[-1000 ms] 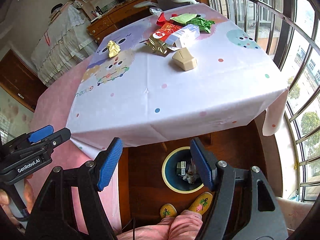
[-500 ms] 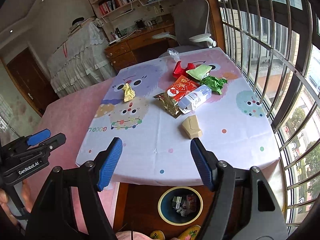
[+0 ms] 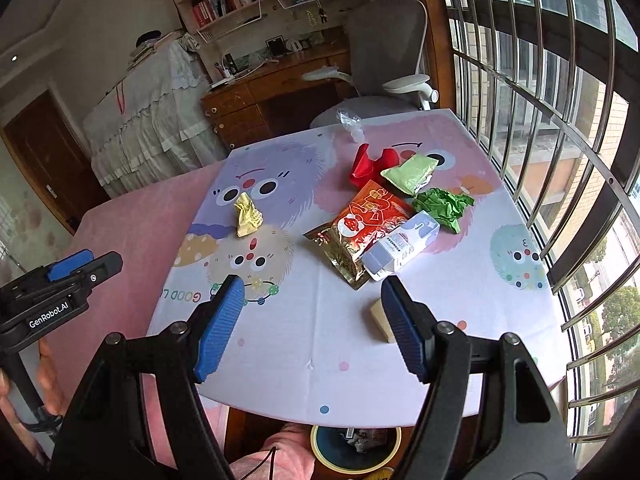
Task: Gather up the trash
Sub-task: 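Raise both tools from the bin back toward the table, then grasp the yellow crumpled wrapper with the left gripper while the right gripper grasps the orange snack bag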
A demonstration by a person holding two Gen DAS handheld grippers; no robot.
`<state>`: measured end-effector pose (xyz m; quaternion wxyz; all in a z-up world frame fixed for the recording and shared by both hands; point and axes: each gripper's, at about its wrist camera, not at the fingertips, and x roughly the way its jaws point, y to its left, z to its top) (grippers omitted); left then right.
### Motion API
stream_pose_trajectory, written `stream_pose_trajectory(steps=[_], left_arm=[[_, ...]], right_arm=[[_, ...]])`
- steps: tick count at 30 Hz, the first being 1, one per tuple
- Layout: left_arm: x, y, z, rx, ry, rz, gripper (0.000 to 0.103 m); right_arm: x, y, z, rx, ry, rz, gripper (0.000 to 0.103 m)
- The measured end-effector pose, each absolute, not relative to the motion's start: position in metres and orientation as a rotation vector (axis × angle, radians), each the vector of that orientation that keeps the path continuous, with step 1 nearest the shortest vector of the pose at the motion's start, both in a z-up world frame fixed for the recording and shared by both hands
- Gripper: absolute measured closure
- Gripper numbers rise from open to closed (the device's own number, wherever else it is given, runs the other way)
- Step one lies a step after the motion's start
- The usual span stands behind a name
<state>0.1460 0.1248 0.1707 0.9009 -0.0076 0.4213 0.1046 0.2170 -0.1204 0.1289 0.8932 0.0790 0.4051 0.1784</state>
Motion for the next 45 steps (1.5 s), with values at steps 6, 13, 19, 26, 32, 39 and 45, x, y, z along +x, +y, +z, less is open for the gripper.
stream_pose_trajectory(steps=[6, 13, 19, 26, 32, 39, 45], left_arm=[[0.245, 0.168, 0.145, -0.007, 0.924, 0.162, 0.04], [0.374, 0.212, 0.083, -0.034, 1.033, 0.071, 0.04], [0.458, 0.231, 0.01, -0.114, 1.17, 0.048, 0.04], [0.494, 0.228, -0.047, -0.187, 1.298, 0.022, 0.04], [0.501, 0.226, -0.07, -0.221, 1.353, -0.008, 0.04], [0.497, 0.231, -0.08, -0.247, 1.356, -0.046, 0.054], [0.489, 0.233, -0.075, -0.254, 1.32, -0.114, 0.066]], right_arm=[[0.298, -0.085, 0.105, 0.176, 0.886, 0.259, 0.029], [0.403, -0.045, 0.04, 0.193, 1.007, 0.061, 0.027], [0.461, -0.028, -0.024, 0.162, 1.115, -0.099, 0.027], [0.487, -0.02, -0.079, 0.086, 1.244, -0.255, 0.024], [0.492, -0.029, -0.093, 0.132, 1.254, -0.284, 0.02], [0.485, -0.045, -0.091, 0.194, 1.261, -0.274, 0.038], [0.477, -0.063, -0.088, 0.261, 1.238, -0.262, 0.082]])
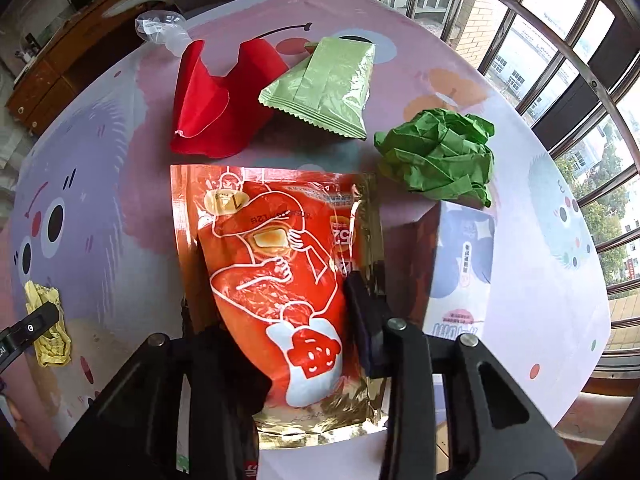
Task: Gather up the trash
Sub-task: 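Grasp the yellow crumpled wrapper with the left gripper while the right gripper grasps the orange snack bag, then carry the yellow wrapper and orange bag down over the bin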
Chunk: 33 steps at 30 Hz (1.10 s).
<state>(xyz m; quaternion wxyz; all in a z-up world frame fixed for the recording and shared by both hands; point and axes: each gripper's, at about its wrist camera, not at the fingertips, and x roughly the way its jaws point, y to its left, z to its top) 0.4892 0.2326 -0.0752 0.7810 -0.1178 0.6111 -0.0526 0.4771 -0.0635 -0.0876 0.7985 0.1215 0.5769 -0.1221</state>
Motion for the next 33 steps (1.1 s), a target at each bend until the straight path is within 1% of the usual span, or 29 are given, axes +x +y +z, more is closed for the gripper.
stream_pose_trajectory(steps=[3, 8, 15, 23, 33], left_arm=[[0.482, 0.233, -0.068, -0.253, 1.3, -0.131, 0.067], [0.461, 0.227, -0.049, -0.22, 1.259, -0.152, 0.068], [0.404, 0.206, -0.001, -0.17, 1.175, -0.162, 0.068], [0.292, 0.164, 0.035, -0.237, 1.091, -0.098, 0.068], [0.123, 0.086, 0.046, -0.26, 1.043, -0.048, 0.068]], right_arm=[[0.471, -0.066, -0.078, 0.347, 1.23, -0.226, 0.084], [0.454, -0.063, -0.057, 0.423, 1.193, -0.132, 0.084], [0.409, -0.057, -0.012, 0.451, 1.128, 0.057, 0.084], [0.303, -0.075, 0.023, 0.404, 1.099, 0.284, 0.084], [0.16, -0.138, 0.012, 0.348, 1.149, 0.447, 0.084]])
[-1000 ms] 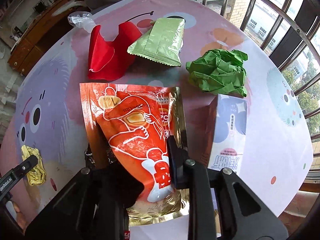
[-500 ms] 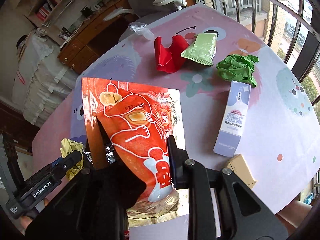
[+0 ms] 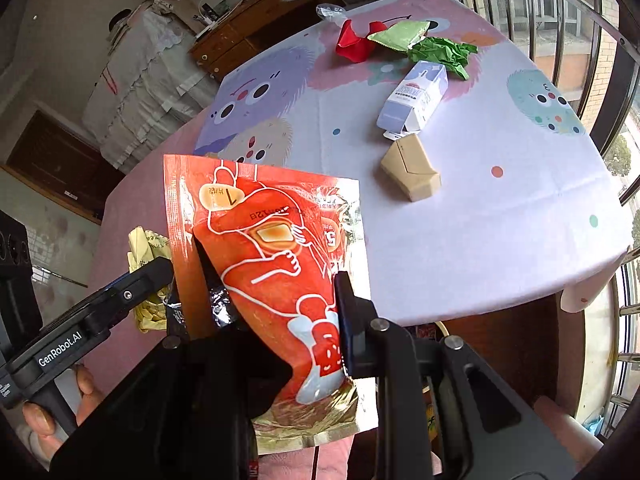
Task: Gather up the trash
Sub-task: 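Carry the yellow wrapper and orange bag down over the bin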
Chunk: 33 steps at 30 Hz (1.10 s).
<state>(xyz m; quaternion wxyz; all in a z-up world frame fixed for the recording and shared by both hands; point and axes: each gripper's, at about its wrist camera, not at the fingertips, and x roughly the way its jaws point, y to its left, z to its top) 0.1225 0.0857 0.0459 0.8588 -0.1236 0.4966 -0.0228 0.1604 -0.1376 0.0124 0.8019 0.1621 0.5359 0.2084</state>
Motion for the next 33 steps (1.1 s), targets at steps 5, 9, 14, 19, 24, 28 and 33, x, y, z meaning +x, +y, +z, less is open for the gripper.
stream_pose_trajectory(steps=[5, 9, 14, 19, 24, 28, 33], left_arm=[[0.053, 0.054, 0.033, -0.231, 1.103, -0.045, 0.068], [0.017, 0.04, 0.022, -0.181, 1.143, -0.059, 0.068], [-0.015, 0.032, -0.012, -0.153, 1.209, -0.078, 0.068], [-0.028, 0.034, -0.081, -0.132, 1.281, -0.093, 0.068], [-0.032, 0.042, -0.171, -0.157, 1.35, -0.093, 0.068], [-0.024, 0.045, -0.237, -0.162, 1.376, -0.105, 0.067], [-0.012, 0.049, -0.311, -0.173, 1.406, -0.11, 0.067]], right_arm=[[0.103, -0.159, -0.011, 0.379, 1.223, 0.464, 0.084], [0.07, -0.168, -0.036, 0.398, 1.276, 0.445, 0.084], [0.042, -0.171, -0.093, 0.439, 1.379, 0.386, 0.083], [0.022, -0.171, -0.184, 0.451, 1.461, 0.308, 0.082], [0.007, -0.176, -0.277, 0.503, 1.511, 0.203, 0.081], [0.001, -0.181, -0.334, 0.545, 1.514, 0.159, 0.079], [0.02, -0.173, -0.392, 0.569, 1.516, 0.131, 0.077]])
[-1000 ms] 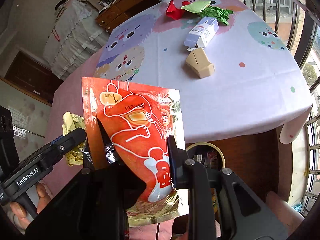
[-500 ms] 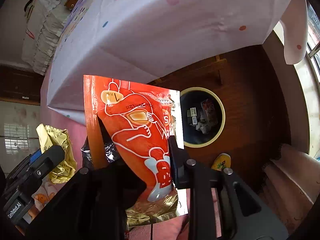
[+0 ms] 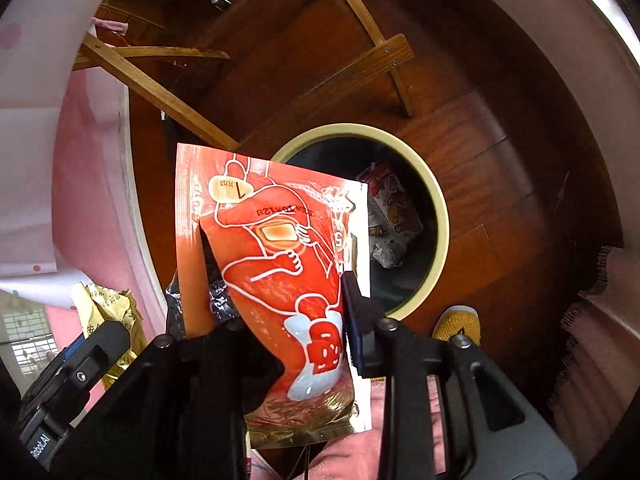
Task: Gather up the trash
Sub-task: 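Carry the yellow wrapper and orange bag down over the bin, then open both grippers to drop the wrapper and bag into the bin, then raise both tools from the bin back toward the table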
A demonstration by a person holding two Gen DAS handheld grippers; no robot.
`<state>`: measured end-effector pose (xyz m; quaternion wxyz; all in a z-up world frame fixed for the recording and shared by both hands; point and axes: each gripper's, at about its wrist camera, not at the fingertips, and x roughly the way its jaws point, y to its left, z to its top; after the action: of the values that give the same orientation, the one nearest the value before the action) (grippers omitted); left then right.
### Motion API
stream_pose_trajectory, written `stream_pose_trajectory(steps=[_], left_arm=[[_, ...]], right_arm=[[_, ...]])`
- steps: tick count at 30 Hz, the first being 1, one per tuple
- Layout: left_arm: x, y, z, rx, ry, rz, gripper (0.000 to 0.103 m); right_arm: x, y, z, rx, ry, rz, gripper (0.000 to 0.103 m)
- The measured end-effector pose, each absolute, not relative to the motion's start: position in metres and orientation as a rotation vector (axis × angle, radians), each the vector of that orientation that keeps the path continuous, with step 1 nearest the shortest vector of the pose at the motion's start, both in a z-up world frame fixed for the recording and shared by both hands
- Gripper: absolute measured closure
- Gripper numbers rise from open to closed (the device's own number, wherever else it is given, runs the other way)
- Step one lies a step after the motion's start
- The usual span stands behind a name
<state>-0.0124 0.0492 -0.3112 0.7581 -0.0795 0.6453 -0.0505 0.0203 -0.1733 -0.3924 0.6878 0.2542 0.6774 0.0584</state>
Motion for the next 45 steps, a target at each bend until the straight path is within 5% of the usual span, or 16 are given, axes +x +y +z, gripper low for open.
stream_pose_trajectory(steps=[4, 12, 22, 33, 45], left_arm=[[0.0, 0.051, -0.355, -0.183, 1.421, -0.121, 0.067], [0.023, 0.05, -0.406, -0.137, 1.461, -0.158, 0.062], [0.04, 0.042, -0.421, -0.101, 1.47, -0.15, 0.047], [0.035, 0.046, -0.409, -0.085, 1.478, -0.135, 0.045], [0.01, 0.049, -0.304, -0.056, 1.454, -0.156, 0.045]], right_arm=[[0.032, -0.169, -0.426, 0.586, 1.516, 0.113, 0.071], [0.056, -0.163, -0.47, 0.587, 1.551, 0.118, 0.042], [0.062, -0.157, -0.484, 0.554, 1.556, 0.142, 0.039], [0.051, -0.154, -0.448, 0.491, 1.527, 0.153, 0.039], [0.034, -0.151, -0.337, 0.47, 1.484, 0.16, 0.039]])
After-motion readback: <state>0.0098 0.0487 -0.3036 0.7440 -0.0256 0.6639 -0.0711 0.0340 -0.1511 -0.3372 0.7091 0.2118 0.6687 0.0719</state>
